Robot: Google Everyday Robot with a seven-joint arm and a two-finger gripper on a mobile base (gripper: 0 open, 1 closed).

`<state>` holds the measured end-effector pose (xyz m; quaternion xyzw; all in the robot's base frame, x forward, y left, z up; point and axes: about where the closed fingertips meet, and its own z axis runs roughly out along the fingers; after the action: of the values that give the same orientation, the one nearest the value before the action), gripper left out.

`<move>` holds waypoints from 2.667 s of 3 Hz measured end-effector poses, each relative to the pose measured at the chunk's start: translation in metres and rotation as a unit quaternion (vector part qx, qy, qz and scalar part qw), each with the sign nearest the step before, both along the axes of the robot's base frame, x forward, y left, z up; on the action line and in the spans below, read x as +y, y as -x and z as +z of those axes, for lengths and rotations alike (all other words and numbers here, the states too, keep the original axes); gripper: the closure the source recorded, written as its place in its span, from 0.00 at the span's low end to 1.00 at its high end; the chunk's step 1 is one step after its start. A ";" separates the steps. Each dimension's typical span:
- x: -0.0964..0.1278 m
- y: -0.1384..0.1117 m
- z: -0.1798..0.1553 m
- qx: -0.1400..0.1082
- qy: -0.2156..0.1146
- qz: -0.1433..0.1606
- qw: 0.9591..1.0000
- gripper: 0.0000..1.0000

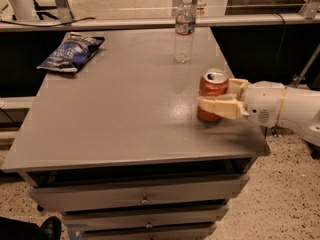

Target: Move coke can near blue chip bag

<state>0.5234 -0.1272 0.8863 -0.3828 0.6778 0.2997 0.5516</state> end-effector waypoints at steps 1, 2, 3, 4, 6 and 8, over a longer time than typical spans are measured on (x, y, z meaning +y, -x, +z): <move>0.018 -0.008 0.027 -0.003 -0.016 -0.003 1.000 0.86; 0.032 -0.019 0.071 0.004 -0.022 -0.008 1.000 1.00; 0.032 -0.018 0.071 0.002 -0.020 -0.007 1.000 1.00; 0.061 -0.036 0.075 -0.015 -0.029 0.012 0.999 1.00; 0.180 -0.113 0.069 -0.054 -0.034 0.068 0.996 1.00; 0.289 -0.168 0.042 -0.067 -0.021 0.105 0.992 1.00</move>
Offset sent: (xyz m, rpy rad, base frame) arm 0.0361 0.0310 0.1260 0.0432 0.0216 -0.0520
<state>0.6913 0.1620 0.9284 -0.4591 0.5893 0.3435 0.5692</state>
